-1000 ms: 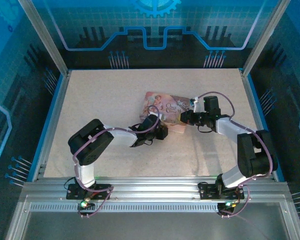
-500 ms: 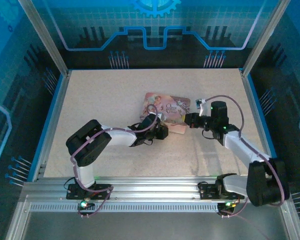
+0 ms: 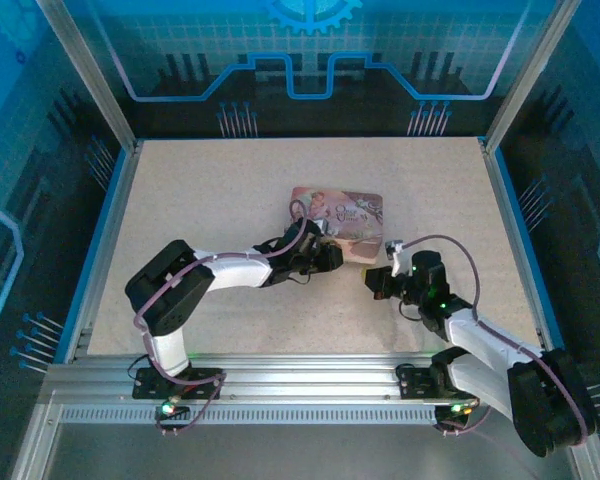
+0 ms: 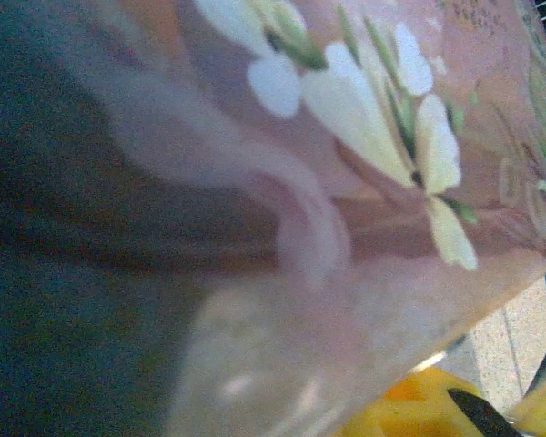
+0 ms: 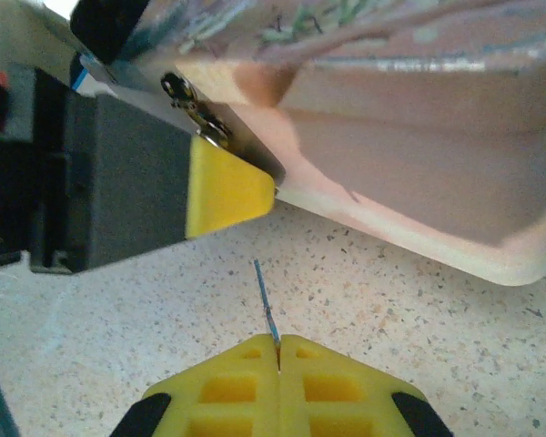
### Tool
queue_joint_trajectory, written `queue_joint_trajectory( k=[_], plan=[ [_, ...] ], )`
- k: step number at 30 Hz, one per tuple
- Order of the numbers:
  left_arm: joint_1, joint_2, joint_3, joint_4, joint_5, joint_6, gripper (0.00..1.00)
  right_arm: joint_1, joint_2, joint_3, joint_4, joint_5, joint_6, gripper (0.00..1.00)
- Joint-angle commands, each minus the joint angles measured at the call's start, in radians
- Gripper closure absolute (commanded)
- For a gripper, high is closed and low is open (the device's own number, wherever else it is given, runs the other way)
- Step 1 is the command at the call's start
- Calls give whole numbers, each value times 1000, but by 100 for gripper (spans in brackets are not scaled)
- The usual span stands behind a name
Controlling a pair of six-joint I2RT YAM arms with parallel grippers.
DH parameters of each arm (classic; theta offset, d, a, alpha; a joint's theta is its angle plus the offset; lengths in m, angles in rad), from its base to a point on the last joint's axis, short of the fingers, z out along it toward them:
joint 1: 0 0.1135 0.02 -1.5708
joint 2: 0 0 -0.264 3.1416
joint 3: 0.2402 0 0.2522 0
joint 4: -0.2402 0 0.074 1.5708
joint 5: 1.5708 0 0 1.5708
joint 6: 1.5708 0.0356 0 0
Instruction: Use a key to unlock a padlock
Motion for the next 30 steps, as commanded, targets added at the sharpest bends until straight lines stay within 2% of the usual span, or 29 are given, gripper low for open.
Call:
queue_joint_trajectory(
  k=[1,8,16,30],
  plan=[
    [5,-58,40,15,48,-39,85,27,41,-21,148,37,-39,97],
    [5,-72,46,17,73,-82,88,52,171,-6,261,32,-126,97],
    [6,-77,49,30,98,-116,90,60,336,35,388,-18,-140,98],
    [12,-84,39,35,90,-134,91,60,377,28,428,-25,-156,98]
  ],
)
